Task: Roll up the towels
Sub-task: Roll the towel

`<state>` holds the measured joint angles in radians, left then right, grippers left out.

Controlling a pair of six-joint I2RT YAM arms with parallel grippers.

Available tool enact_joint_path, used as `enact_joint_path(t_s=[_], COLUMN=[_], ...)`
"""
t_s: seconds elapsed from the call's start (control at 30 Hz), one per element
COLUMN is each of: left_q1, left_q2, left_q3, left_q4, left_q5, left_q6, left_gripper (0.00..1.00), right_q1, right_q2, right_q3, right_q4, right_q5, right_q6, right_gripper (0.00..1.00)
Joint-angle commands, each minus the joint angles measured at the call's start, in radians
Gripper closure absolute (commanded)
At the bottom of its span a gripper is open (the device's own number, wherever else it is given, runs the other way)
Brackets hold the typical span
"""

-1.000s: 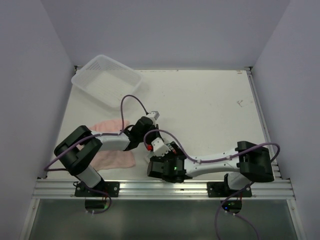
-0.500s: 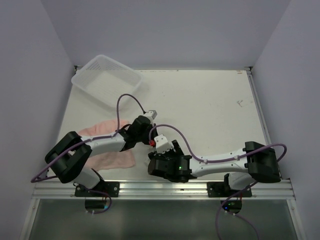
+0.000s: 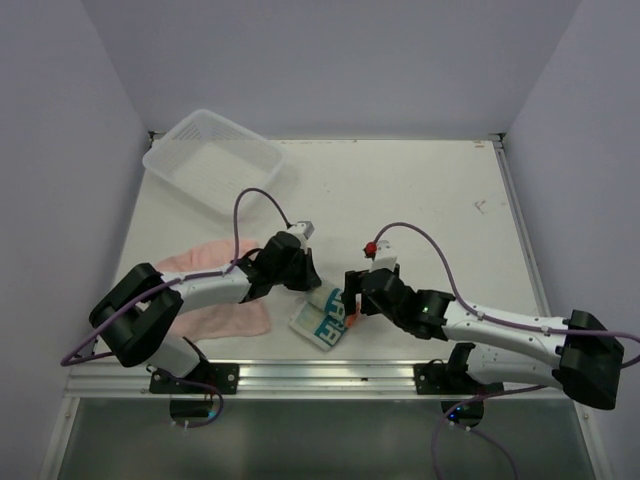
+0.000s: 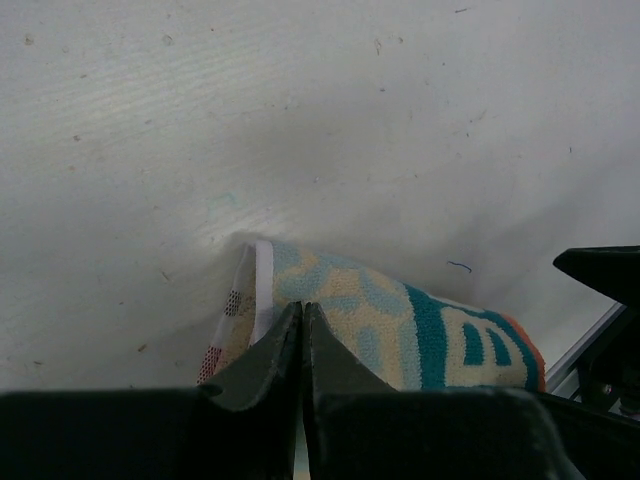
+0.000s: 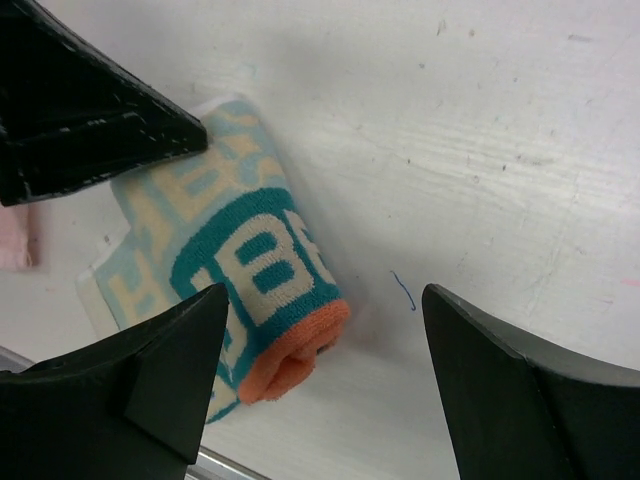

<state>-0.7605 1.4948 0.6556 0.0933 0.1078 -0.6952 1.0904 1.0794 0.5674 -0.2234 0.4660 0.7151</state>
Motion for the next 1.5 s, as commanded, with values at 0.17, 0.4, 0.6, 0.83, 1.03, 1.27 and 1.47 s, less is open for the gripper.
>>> enact_joint_path(t_s=[0.17,0.4,0.6,0.83,1.03,1.27,1.47], left_q1=[0.003,0.001,0.001,0.001,0.003,0.065,0.087], left_q2=[-0.031,-0.031,-0.022,-0.022,-0.018,-0.050,-0.048], left_q3=[-0.002,0.001,0.001,0.015,0.056,0.235,0.329], left_q4=[0.006,0.002,0.011,0.002,-0.036,-0.162,-0.213], left_q5=[-0.010,-0.005,0.010,0.012,0.000,-0.042,-0.034], left_q6=[0.014,0.017,0.013,0.017,0.026,0.080,0.106], left_gripper=[0.93,0.93,0.93,0.93,0.93,0.90,0.89], right_q1=[-0.086,-0.090,-0.090,-0.092,-0.090,-0.052,0.083], right_q2=[0.010,0.024,0.082,0.119,0.096,0.047,0.030], right_q3=[-0.142,-0.224,-0.228,-0.225,-0.232,-0.251,-0.215], right_q4=[0.248,0.395,0.461,0.506,0.515,0.470,0.398], right_q5=[-0.351,-0.332,-0.323,-0.329,-0.333,-0.152,0.202], right_q6=[0.049,0.035,0.001,-0.034,-0.054,-0.078,-0.112], right_gripper=[0.19,0.26,0.31,0.54,0.82,0.97,1.00])
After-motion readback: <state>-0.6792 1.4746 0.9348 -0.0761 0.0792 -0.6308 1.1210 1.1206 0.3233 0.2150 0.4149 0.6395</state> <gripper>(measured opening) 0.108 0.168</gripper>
